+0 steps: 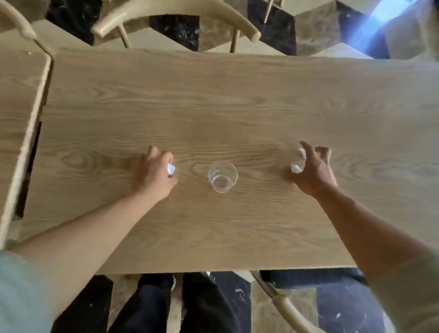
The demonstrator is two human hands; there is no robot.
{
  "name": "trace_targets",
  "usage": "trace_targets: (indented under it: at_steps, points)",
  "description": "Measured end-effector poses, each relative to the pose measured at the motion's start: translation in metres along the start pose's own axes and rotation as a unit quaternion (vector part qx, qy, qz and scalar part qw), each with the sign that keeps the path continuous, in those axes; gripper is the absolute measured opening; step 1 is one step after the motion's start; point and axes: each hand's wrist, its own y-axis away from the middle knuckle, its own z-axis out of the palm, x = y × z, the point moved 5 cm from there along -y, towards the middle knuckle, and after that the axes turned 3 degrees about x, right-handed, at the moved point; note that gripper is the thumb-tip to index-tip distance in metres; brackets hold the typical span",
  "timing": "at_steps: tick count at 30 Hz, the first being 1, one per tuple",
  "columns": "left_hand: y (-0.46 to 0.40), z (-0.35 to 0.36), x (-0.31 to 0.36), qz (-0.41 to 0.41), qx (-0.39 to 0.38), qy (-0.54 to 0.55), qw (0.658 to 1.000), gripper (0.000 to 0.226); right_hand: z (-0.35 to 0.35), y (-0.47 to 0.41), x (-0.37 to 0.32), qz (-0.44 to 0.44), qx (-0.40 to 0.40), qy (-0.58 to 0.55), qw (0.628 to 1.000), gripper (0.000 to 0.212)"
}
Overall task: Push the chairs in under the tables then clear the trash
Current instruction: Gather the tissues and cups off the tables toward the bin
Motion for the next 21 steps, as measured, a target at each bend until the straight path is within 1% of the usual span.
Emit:
trace_targets:
  at_steps: [1, 2, 3, 5, 6, 7, 8, 10, 11, 12, 14, 16, 17, 19, 21]
  points:
    - [-0.003, 0.005, -0.001, 0.011, 0.013, 0.022, 1.0, 0.021, 0.005, -0.007, -0.001, -0.004, -0.009, 0.0, 1.0, 0.072]
    - [-0.004, 0.008, -0.002, 0.022, 0.025, 0.048, 0.998, 0.014, 0.009, -0.01, -0.002, -0.004, 0.006, -0.012, 1.0, 0.064]
    - [-0.005, 0.013, -0.004, 0.021, 0.03, 0.082, 0.996, 0.011, 0.012, -0.012, -0.002, 0.0, 0.044, -0.031, 0.999, 0.051]
    - [-0.003, 0.017, -0.008, -0.026, 0.018, 0.179, 0.983, 0.009, 0.013, -0.007, -0.004, 0.022, 0.119, -0.075, 0.99, 0.026]
    - [0.0, 0.019, -0.012, -0.061, 0.001, 0.243, 0.968, 0.007, 0.018, -0.001, -0.005, 0.039, 0.129, -0.089, 0.987, 0.019]
    - [0.003, 0.02, -0.013, -0.089, -0.009, 0.307, 0.947, 0.005, 0.022, 0.006, -0.005, 0.05, 0.134, -0.107, 0.984, 0.015]
    - [0.005, 0.017, -0.015, -0.104, -0.003, 0.351, 0.931, 0.005, 0.025, 0.015, -0.007, 0.064, 0.133, -0.135, 0.98, 0.013]
    - [0.008, 0.005, -0.009, -0.099, 0.025, 0.398, 0.912, 0.011, 0.027, 0.031, -0.017, 0.094, 0.133, -0.225, 0.961, 0.013]
    - [0.009, -0.004, -0.003, -0.085, 0.034, 0.412, 0.907, 0.013, 0.025, 0.039, -0.026, 0.095, 0.139, -0.274, 0.947, 0.013]
    - [0.01, -0.014, 0.005, -0.063, 0.038, 0.417, 0.906, 0.013, 0.022, 0.048, -0.039, 0.086, 0.142, -0.311, 0.936, 0.014]
    - [0.011, -0.026, 0.032, 0.01, 0.025, 0.404, 0.914, 0.011, 0.017, 0.061, -0.067, 0.04, 0.135, -0.35, 0.926, 0.016]
    - [0.014, -0.031, 0.061, 0.091, 0.003, 0.346, 0.934, 0.011, 0.017, 0.073, -0.096, -0.01, 0.115, -0.364, 0.924, 0.014]
    - [0.016, -0.03, 0.073, 0.118, -0.005, 0.315, 0.942, 0.012, 0.019, 0.079, -0.107, -0.025, 0.102, -0.362, 0.926, 0.012]
    - [0.019, -0.025, 0.086, 0.135, -0.022, 0.266, 0.954, 0.016, 0.026, 0.089, -0.122, -0.045, 0.08, -0.345, 0.934, 0.009]
    - [0.019, -0.018, 0.088, 0.127, -0.038, 0.236, 0.963, 0.02, 0.031, 0.095, -0.126, -0.047, 0.076, -0.332, 0.939, 0.005]
